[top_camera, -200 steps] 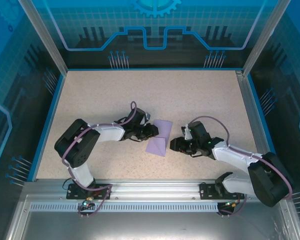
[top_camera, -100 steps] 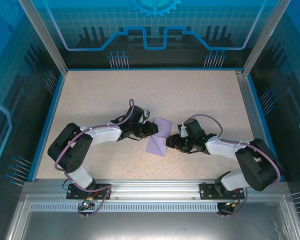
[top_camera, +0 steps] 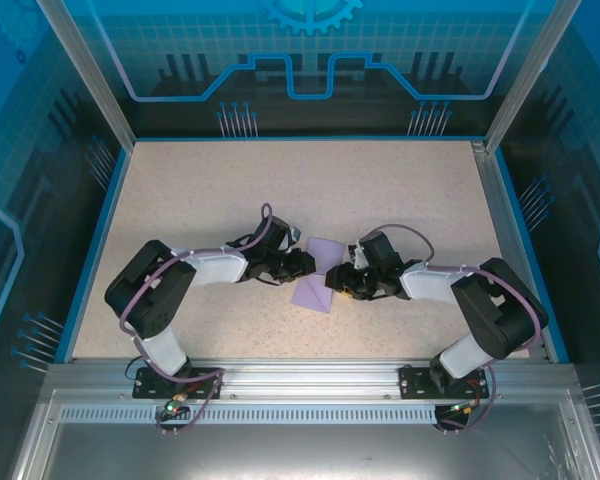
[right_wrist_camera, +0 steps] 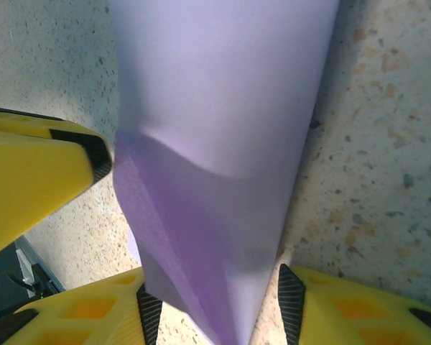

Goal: Fold a paper plane with a square sheet of paper (pick it up from the middle)
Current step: Turn over the paper at the center of the table.

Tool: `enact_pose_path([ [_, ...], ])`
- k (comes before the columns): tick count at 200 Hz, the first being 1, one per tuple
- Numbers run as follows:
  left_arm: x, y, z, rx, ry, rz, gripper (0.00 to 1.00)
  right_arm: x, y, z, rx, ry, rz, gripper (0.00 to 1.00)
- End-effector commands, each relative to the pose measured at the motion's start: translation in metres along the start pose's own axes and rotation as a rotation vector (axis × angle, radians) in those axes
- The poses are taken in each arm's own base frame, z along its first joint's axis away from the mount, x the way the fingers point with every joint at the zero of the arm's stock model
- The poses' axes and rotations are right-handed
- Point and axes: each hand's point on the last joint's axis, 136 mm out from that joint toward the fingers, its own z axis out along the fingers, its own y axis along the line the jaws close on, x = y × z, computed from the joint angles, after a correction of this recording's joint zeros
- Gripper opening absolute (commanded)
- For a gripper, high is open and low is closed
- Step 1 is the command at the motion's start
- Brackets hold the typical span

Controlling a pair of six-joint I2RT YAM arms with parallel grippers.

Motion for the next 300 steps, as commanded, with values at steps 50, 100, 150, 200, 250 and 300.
enact_pose_path([
  [50,-0.002,0.006,0.015,-0.005,0.028,0.001,0.27,-0.003,0.005,0.013,-0.014,0.011,0.035,0.46],
  [100,-0.001,0.010,0.016,-0.016,0.031,-0.011,0.27,-0.008,0.018,0.018,-0.073,0.017,0.043,0.43],
  [150,-0.007,0.005,0.009,-0.011,0.000,0.002,0.27,-0.009,0.026,0.011,-0.097,0.008,0.008,0.43],
  [200,-0.012,-0.001,0.001,-0.002,-0.036,-0.004,0.28,-0.006,0.021,0.008,-0.099,-0.007,-0.003,0.44],
  [250,-0.013,-0.003,-0.005,0.013,-0.063,-0.021,0.30,0.003,0.025,0.011,-0.125,0.018,-0.057,0.35],
  [300,-0.011,-0.003,-0.024,0.006,-0.112,-0.023,0.33,-0.001,0.040,0.006,-0.168,0.018,-0.114,0.24],
])
